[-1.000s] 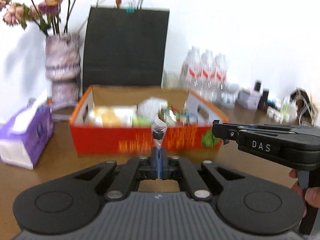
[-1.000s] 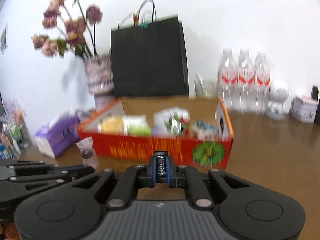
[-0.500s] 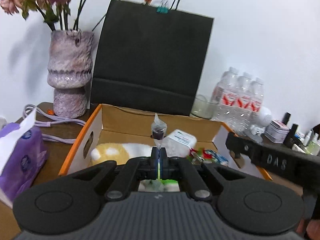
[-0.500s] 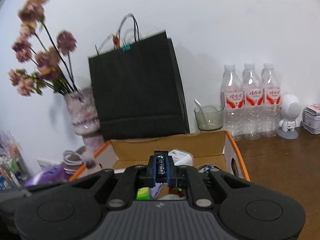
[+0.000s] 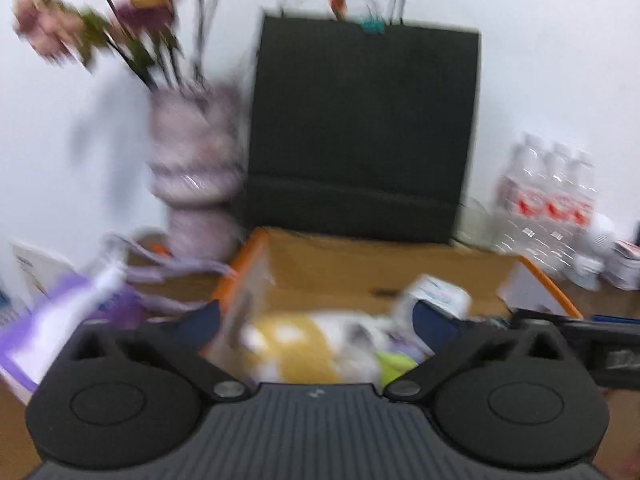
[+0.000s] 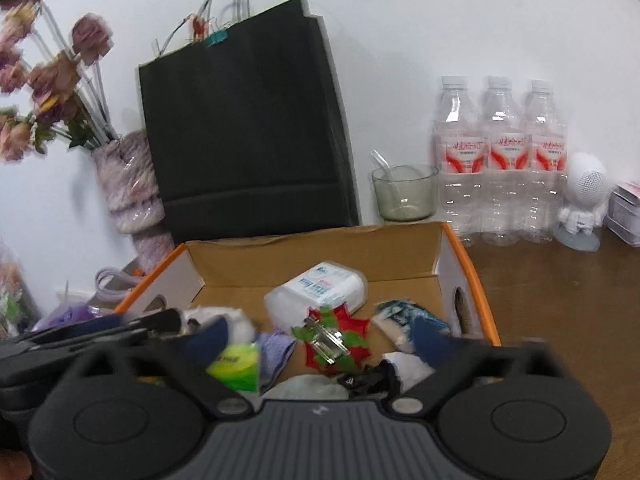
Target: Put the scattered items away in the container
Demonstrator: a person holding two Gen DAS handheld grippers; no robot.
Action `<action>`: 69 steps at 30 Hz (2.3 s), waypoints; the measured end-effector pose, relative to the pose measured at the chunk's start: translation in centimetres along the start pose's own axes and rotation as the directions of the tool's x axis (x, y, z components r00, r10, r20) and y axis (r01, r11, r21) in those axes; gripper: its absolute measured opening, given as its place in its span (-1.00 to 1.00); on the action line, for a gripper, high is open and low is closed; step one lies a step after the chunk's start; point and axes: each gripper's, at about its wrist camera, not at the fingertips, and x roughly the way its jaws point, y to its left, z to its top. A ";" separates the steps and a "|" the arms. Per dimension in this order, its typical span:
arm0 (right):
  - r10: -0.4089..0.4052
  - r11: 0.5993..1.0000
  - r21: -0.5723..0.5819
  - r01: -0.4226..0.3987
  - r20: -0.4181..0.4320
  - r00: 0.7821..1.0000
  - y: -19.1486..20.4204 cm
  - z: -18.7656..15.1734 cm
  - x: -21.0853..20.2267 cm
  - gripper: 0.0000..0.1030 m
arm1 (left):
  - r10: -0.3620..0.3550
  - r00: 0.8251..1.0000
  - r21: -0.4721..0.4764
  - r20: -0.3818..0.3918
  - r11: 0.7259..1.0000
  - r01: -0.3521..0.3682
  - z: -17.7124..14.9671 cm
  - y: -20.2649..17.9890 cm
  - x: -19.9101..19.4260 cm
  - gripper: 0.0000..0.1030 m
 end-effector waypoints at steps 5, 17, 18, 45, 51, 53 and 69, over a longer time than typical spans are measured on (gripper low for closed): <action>0.033 0.999 0.010 -0.033 -0.018 0.999 -0.6 1.0 -1.7 1.00 | -0.045 0.999 0.004 -0.005 0.999 0.045 0.5 -0.2 -0.9 1.00; -0.026 0.998 -0.054 0.025 -0.010 1.000 0.4 1.7 -3.7 1.00 | -0.041 0.999 0.020 -0.019 0.999 0.042 0.4 -0.5 -2.6 1.00; -0.026 0.998 -0.056 0.025 -0.012 1.000 0.5 1.7 -4.0 1.00 | -0.043 0.999 0.013 -0.018 0.999 0.043 0.4 -0.3 -3.0 1.00; -0.033 0.995 -0.097 0.037 0.040 0.999 3.6 -7.1 -18.0 1.00 | -0.079 0.997 0.071 -0.019 0.994 0.081 -6.6 1.9 -18.1 1.00; -0.041 0.995 -0.089 0.042 0.013 0.999 3.2 -8.5 -17.6 1.00 | -0.141 0.990 0.136 -0.020 0.980 0.142 -8.1 0.9 -18.2 1.00; -0.033 0.995 -0.096 0.032 -0.008 0.999 3.6 -9.0 -17.4 1.00 | -0.152 0.988 0.139 -0.038 0.978 0.156 -8.7 0.9 -18.0 1.00; -0.047 0.992 -0.116 0.047 0.002 0.999 4.4 -10.3 -16.9 1.00 | -0.108 0.992 0.081 -0.071 0.990 0.114 -9.5 2.5 -16.8 1.00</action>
